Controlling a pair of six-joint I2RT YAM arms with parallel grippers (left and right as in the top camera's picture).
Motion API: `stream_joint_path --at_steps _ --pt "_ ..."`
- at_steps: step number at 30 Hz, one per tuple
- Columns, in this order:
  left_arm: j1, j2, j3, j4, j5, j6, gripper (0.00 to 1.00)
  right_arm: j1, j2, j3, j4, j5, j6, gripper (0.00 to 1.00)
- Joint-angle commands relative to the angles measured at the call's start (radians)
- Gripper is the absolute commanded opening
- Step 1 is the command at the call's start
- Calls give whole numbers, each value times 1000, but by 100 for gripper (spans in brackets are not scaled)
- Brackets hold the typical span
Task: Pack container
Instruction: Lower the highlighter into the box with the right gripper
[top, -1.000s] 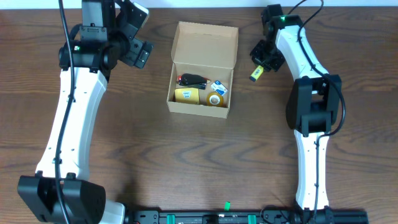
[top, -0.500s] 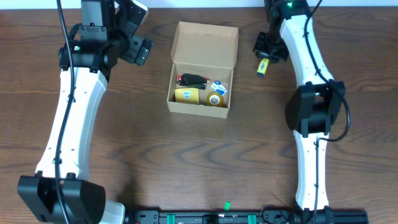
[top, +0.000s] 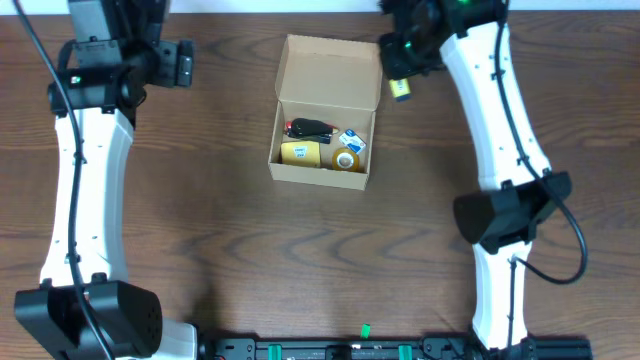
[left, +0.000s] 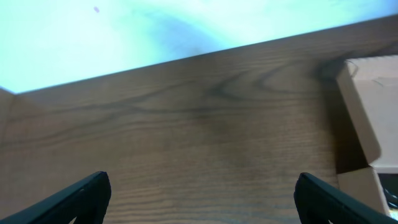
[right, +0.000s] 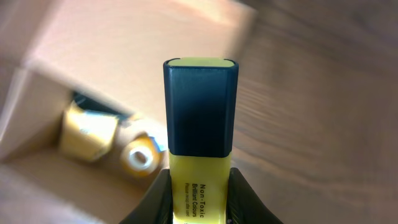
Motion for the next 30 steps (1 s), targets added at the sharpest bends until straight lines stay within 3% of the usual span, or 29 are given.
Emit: stream_joint_path --at_steps 1,6,14,23,30 --pt "16 13 6 6 0 -62 95 75 -10 11 -14 -77 -251 1" --pt "29 13 6 6 0 -63 95 160 21 -8 -61 -114 -519 1" --pt "54 13 6 2 0 -64 95 247 29 -201 -51 -151 -765 1" --pt "68 12 6 2 0 -64 95 281 29 -417 149 -87 -810 1" --pt "68 13 6 2 7 -64 95 290 29 -460 190 -88 -906 1"
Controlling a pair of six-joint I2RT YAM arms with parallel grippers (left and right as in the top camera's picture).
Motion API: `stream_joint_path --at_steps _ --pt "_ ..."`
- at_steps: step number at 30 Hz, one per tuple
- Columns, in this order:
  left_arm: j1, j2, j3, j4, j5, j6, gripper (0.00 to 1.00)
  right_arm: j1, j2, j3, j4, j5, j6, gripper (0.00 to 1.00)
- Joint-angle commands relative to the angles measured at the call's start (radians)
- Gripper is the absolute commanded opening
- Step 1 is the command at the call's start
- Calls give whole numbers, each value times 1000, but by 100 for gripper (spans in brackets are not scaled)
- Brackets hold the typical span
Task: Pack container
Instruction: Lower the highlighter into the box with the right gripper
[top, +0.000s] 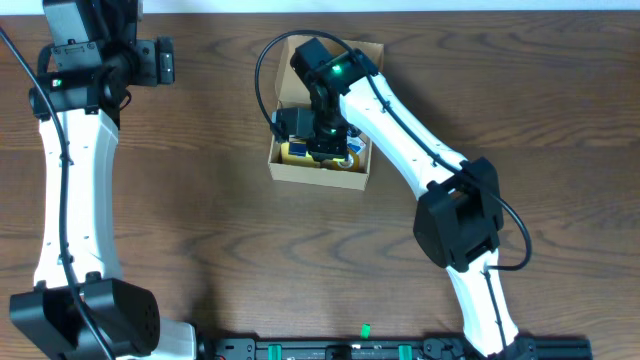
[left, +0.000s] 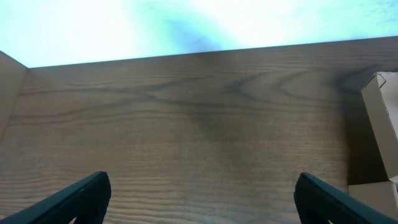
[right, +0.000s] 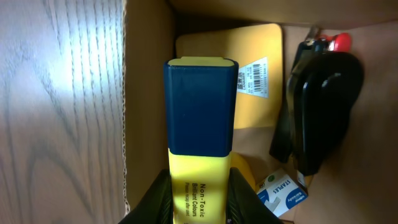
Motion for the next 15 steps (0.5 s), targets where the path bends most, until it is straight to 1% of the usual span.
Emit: stream_joint_path --at_steps 1,2,4,7,9,11,15 --pt "7 13 6 3 6 -5 95 17 9 -5 9 0 -58 2" --pt "7 13 6 3 7 -5 95 17 9 -5 14 0 -58 5" --pt "7 13 6 3 7 -5 95 17 9 -5 22 0 -58 22" --pt "7 13 6 3 7 -5 95 17 9 -5 21 -1 -58 41" --pt "7 13 6 3 7 -5 95 17 9 -5 21 -1 -58 46" --pt "7 13 6 3 7 -5 95 17 9 -5 21 -3 -58 54" --pt "7 12 6 3 6 -4 95 17 9 -5 21 -4 -57 56"
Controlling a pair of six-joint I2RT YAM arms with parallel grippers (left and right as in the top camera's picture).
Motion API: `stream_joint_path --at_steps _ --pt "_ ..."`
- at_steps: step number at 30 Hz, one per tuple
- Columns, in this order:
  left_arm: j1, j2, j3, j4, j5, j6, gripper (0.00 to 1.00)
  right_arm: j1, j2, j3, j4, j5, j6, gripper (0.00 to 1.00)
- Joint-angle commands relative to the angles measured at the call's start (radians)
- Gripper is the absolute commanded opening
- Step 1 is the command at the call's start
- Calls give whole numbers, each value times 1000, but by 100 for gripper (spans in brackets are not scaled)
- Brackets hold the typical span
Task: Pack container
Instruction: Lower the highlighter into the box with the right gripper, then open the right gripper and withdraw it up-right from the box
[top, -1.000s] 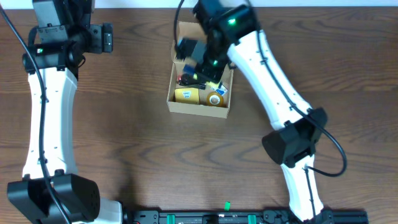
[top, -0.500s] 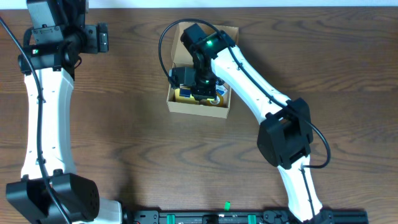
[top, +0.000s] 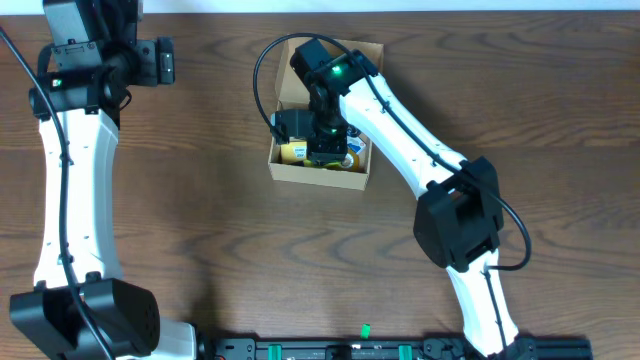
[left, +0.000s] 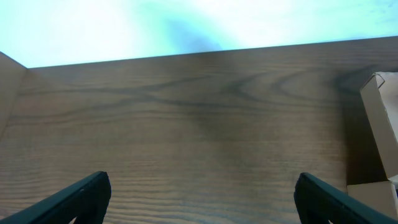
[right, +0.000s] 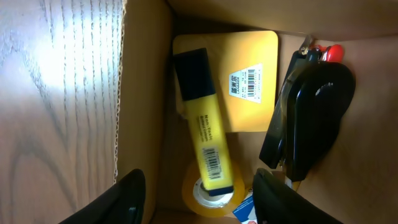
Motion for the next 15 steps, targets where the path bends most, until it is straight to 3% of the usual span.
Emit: stream_joint_path --at_steps 1,5,7,9,10,12,15 --pt "7 13 6 4 4 -3 95 17 9 -2 -1 -8 -2 55" --pt "7 13 6 5 4 27 95 17 4 12 0 -8 77 47" --pt "6 13 6 10 4 27 95 13 -3 30 0 -8 155 30" --pt "6 13 6 19 4 26 95 4 -10 53 -1 -8 219 7" --pt "6 13 6 23 4 26 97 -1 -16 66 -1 -8 251 1" --pt "6 13 6 30 5 26 100 -14 -24 89 0 -8 298 1" --pt "5 13 6 31 51 26 84 -40 -40 119 0 -8 351 1"
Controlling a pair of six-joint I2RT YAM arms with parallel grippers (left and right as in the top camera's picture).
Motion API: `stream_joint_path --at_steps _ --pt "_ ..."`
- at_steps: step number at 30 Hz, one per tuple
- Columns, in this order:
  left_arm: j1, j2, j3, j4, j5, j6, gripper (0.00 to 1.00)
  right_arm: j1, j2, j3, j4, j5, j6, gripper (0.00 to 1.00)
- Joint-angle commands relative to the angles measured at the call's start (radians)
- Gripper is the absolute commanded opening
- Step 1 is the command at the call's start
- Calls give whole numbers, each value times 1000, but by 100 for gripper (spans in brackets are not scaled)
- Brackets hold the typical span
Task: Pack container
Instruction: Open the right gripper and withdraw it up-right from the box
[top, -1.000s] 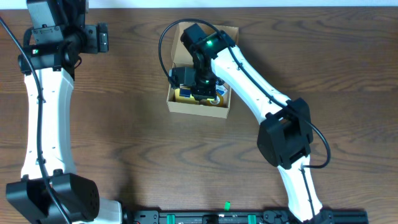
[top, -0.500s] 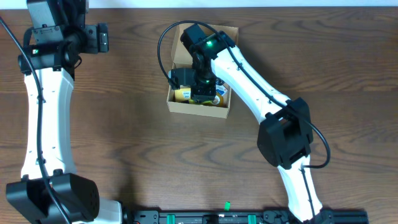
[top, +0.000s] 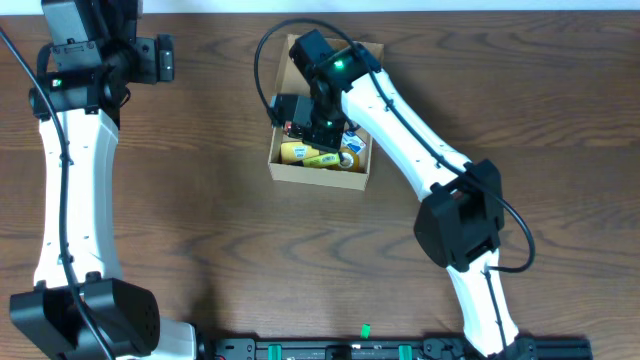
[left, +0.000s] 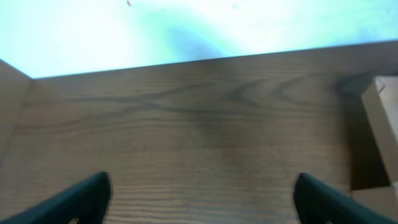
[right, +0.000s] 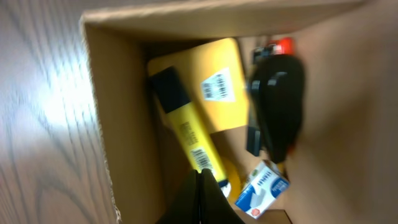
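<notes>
An open cardboard box (top: 318, 178) stands at the far middle of the table. In the right wrist view a yellow highlighter (right: 185, 129) with a dark cap lies along the box's left wall (right: 124, 130), partly on a yellow pad (right: 211, 84). My right gripper (right: 200, 194) hangs over the box (top: 312, 128), shut with nothing between its fingers. My left gripper (left: 205, 196) is open over bare wood, far to the left of the box (top: 165, 58).
Also in the box are a black stapler (right: 277, 112), a blue and white staples box (right: 261, 190) and a tape roll (right: 229, 182) under the highlighter's end. The box's lid flap (top: 335, 55) stands up at the far side. The table's back edge (left: 186, 59) runs near the left gripper.
My right gripper was open over the box and is now shut and empty, shifted a little toward the far side. The highlighter still lies in the box. The left arm has barely moved.
My right gripper first held the highlighter to the right of the box's lid. It then held it over the box's left side. Half a second ago it was open and the highlighter lay in the box; now it is shut and empty above it.
</notes>
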Motion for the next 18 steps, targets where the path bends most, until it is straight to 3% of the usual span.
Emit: stream_joint_path --at_steps 1,2,3,4,8,18 --pt "5 13 6 5 70 9 81 -38 -45 51 0 -8 120 1" --pt "5 13 6 5 94 8 74 -47 -51 58 0 -8 137 1" --pt "5 13 6 5 140 8 58 -64 -66 70 0 -8 164 1" --pt "5 13 6 5 174 8 52 -75 -73 78 2 -8 185 1" --pt "5 13 6 5 287 3 6 -123 -106 93 27 -8 311 1" --pt "-3 44 6 9 340 -154 6 -322 -132 93 100 -127 626 1"
